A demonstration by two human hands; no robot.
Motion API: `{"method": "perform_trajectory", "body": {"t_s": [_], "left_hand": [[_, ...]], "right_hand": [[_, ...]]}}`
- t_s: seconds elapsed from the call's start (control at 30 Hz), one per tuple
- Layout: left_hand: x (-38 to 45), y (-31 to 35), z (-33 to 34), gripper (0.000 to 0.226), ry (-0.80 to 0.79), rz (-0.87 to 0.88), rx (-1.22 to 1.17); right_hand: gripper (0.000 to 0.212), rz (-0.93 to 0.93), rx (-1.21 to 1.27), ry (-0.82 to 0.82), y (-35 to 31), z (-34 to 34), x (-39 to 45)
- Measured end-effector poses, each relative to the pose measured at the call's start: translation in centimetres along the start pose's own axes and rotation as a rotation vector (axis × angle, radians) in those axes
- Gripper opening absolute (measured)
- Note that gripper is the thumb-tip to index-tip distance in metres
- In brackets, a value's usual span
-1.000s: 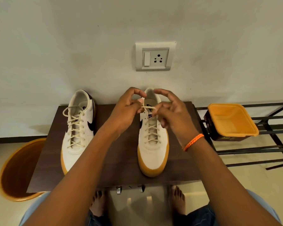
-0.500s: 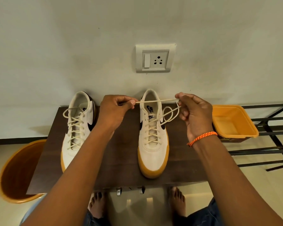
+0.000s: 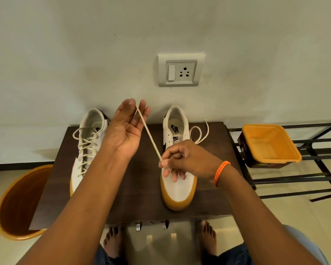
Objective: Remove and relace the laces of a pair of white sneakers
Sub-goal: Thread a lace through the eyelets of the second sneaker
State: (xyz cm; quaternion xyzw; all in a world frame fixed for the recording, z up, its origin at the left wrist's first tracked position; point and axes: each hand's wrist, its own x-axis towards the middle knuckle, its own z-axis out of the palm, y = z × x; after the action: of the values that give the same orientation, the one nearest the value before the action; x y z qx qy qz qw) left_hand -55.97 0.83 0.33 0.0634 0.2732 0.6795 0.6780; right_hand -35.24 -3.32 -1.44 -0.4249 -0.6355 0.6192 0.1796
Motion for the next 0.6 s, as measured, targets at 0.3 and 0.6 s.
{"method": "perform_trajectory", "body": {"t_s": [0.3, 0.6], "left_hand": [[-0.8, -1.6, 0.1, 0.025, -0.204, 0.139, 1.072], [-1.6, -4.1, 0.3, 0.029, -0.387, 0.142, 1.321]], "right_hand": [[0.026, -0.106, 0.078, 0.505, -0.1, -0.3, 0.8], [0.022, -0.262, 0.009, 0.639, 0.3, -2.2, 0.6]]}}
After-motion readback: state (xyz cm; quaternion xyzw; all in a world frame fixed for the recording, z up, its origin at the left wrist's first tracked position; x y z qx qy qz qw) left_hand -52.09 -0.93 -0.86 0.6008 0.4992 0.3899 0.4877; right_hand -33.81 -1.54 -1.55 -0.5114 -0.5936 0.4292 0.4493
